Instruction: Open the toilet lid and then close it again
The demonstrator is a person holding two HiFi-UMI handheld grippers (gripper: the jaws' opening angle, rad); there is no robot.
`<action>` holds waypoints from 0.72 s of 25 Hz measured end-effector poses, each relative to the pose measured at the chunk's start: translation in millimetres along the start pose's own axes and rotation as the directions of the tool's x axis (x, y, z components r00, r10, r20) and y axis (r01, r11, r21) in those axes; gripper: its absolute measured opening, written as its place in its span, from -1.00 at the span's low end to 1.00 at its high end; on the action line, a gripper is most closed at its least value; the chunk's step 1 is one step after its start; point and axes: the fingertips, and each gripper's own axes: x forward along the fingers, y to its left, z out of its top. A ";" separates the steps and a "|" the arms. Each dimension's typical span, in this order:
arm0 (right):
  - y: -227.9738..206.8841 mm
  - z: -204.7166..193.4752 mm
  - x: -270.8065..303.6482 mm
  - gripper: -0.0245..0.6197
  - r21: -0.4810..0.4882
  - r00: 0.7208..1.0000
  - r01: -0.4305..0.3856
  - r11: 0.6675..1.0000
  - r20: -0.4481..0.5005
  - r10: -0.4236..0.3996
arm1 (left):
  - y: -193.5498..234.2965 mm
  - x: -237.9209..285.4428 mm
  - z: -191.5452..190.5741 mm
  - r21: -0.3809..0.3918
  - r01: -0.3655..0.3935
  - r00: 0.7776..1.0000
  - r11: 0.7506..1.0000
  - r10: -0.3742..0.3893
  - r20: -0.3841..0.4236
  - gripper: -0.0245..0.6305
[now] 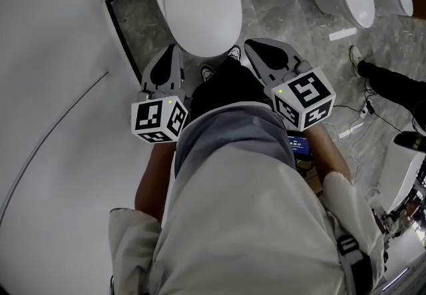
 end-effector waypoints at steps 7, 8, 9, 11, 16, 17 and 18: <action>12.0 24.7 -8.3 -0.90 -0.010 0.997 0.011 1.000 0.071 -0.011 | -5.4 -34.0 38.6 0.030 -0.010 0.994 1.000 0.007 0.112 -0.91; 13.4 27.7 -10.8 -0.90 -0.016 0.997 0.013 1.000 0.078 -0.012 | -5.9 -36.1 41.4 0.029 -0.010 0.993 1.000 0.007 0.120 -0.91; 15.0 30.5 -13.9 -0.90 -0.022 0.996 0.015 1.000 0.086 -0.013 | -6.5 -38.4 43.8 0.028 -0.010 0.992 1.000 0.006 0.127 -0.91; 18.8 35.0 -20.7 -0.90 -0.031 0.995 0.016 0.999 0.101 -0.013 | -7.8 -43.8 48.4 0.030 -0.009 0.990 1.000 0.005 0.138 -0.91; 25.1 33.0 -33.1 -0.90 -0.036 0.992 -0.013 0.999 0.124 0.018 | -10.2 -55.6 56.2 0.036 -0.004 0.986 0.999 -0.001 0.164 -0.91; 25.7 30.8 -35.6 -0.90 -0.039 0.992 -0.016 0.999 0.125 0.021 | -10.5 -56.8 56.1 0.038 -0.005 0.987 0.999 -0.002 0.163 -0.91; 26.5 29.0 -38.2 -0.90 -0.044 0.992 -0.018 0.999 0.126 0.023 | -10.9 -57.5 55.8 0.043 -0.004 0.987 0.999 -0.002 0.159 -0.91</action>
